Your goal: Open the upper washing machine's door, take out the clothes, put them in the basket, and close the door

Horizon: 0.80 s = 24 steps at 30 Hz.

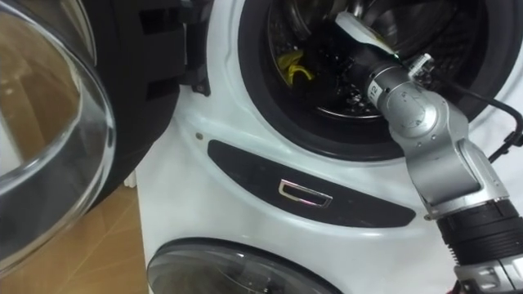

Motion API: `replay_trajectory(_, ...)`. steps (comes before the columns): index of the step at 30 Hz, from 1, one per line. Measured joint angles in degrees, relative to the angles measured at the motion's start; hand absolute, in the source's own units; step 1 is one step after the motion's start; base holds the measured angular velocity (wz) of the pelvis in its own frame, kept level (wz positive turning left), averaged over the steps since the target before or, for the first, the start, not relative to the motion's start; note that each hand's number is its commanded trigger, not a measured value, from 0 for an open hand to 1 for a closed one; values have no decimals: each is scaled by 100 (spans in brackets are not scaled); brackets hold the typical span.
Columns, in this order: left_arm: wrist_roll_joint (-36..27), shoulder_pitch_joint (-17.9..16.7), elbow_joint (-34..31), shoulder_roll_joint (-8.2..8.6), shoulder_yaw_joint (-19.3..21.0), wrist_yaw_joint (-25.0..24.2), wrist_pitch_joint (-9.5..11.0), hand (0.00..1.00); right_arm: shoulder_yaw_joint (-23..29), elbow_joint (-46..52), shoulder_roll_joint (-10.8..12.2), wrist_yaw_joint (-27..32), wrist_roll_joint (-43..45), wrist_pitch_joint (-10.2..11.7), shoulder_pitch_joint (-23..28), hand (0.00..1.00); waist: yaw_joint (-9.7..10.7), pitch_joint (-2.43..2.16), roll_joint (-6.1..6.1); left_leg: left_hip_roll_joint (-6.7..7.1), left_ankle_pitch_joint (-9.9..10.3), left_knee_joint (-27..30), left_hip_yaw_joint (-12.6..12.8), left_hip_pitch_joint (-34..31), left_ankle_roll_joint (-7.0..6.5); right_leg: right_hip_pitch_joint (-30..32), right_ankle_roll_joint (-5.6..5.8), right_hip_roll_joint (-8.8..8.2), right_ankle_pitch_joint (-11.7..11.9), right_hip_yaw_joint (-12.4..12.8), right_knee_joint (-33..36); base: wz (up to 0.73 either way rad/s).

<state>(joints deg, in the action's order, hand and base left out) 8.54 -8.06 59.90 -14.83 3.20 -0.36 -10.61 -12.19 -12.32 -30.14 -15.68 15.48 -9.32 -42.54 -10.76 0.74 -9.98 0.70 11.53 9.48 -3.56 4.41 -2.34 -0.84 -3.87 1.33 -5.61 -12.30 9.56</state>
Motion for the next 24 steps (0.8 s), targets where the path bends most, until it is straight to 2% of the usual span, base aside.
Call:
replay_trajectory(4, 1, -15, 61, 0, 0, 147, 29, 0, 0, 376, -16, 1, -39, -17, 73, 100, 89, -30, 3, -4, 1, -4, 32, -49, 0, 79, -1, 11, 0, 39, 1, -6)
replay_trajectory(5, -3, -16, 77, 3, 0, 168, 41, 0, 0, 612, -92, 11, -39, -28, 167, 100, 100, -39, 19, -8, 1, 0, 60, -62, 0, 108, -1, 17, 1, 63, 1, -7)
replay_trajectory(10, -163, -48, 261, 33, 2, 277, 114, 0, 199, 1466, -151, 79, -41, -72, 693, 100, 143, -75, 166, -42, 7, -78, 193, 52, -9, 76, -1, 47, 1, 227, 2, -12)
replay_trajectory(16, -181, -141, 449, 99, 73, 386, 220, 0, 501, 2687, -126, 124, -107, -80, 1400, 100, 294, -46, 264, -86, 65, -92, 232, 121, -5, 32, 0, 99, 0, 295, -2, -6)
replay_trajectory(18, -219, -182, 492, 168, 78, 465, 244, 0, 562, 3265, -114, 128, -230, -77, 1696, 100, 372, -56, 307, -94, 70, -90, 310, 138, -3, 32, 0, 109, 0, 357, 0, -14)
replay_trajectory(22, -218, -226, 596, 186, 111, 548, 292, 0, 677, 3856, -55, 124, -641, -56, 2075, 100, 444, -53, 340, -96, 71, -80, 354, 175, -2, 19, 0, 117, 0, 435, 12, -11)
replay_trajectory(24, -219, -261, 633, 188, 124, 603, 345, 0, 760, 4008, -43, 120, -851, -55, 2218, 100, 585, -54, 348, -94, 85, -78, 402, 194, 7, -13, -3, 113, -2, 446, 12, -4)
